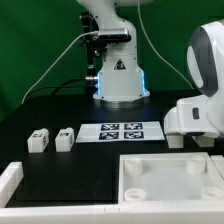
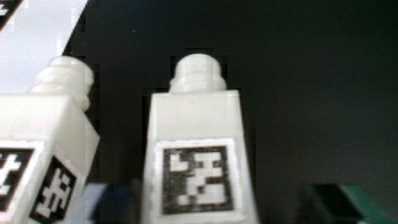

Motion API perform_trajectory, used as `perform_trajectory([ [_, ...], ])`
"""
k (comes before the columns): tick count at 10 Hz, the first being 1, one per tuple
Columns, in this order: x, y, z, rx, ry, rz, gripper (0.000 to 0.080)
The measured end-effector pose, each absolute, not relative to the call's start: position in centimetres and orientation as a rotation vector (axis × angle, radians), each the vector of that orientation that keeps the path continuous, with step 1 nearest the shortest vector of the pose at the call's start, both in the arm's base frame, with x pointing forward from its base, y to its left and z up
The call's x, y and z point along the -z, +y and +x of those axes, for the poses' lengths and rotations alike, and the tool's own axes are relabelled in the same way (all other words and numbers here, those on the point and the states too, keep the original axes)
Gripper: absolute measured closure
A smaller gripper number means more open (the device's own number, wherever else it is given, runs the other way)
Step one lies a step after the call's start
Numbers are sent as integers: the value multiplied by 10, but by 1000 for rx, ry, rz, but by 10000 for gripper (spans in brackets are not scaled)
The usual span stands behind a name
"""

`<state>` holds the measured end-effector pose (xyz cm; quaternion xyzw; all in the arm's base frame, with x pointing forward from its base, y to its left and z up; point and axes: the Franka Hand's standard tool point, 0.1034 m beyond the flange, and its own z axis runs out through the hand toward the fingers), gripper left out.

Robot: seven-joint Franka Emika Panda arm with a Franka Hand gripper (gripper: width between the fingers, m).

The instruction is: Assemble one leg

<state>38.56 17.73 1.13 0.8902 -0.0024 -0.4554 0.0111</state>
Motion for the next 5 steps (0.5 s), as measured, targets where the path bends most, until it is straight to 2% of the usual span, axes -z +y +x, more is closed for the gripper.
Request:
perform_trajectory([
  [5,-12,177,385,1423,-7,2776,508],
])
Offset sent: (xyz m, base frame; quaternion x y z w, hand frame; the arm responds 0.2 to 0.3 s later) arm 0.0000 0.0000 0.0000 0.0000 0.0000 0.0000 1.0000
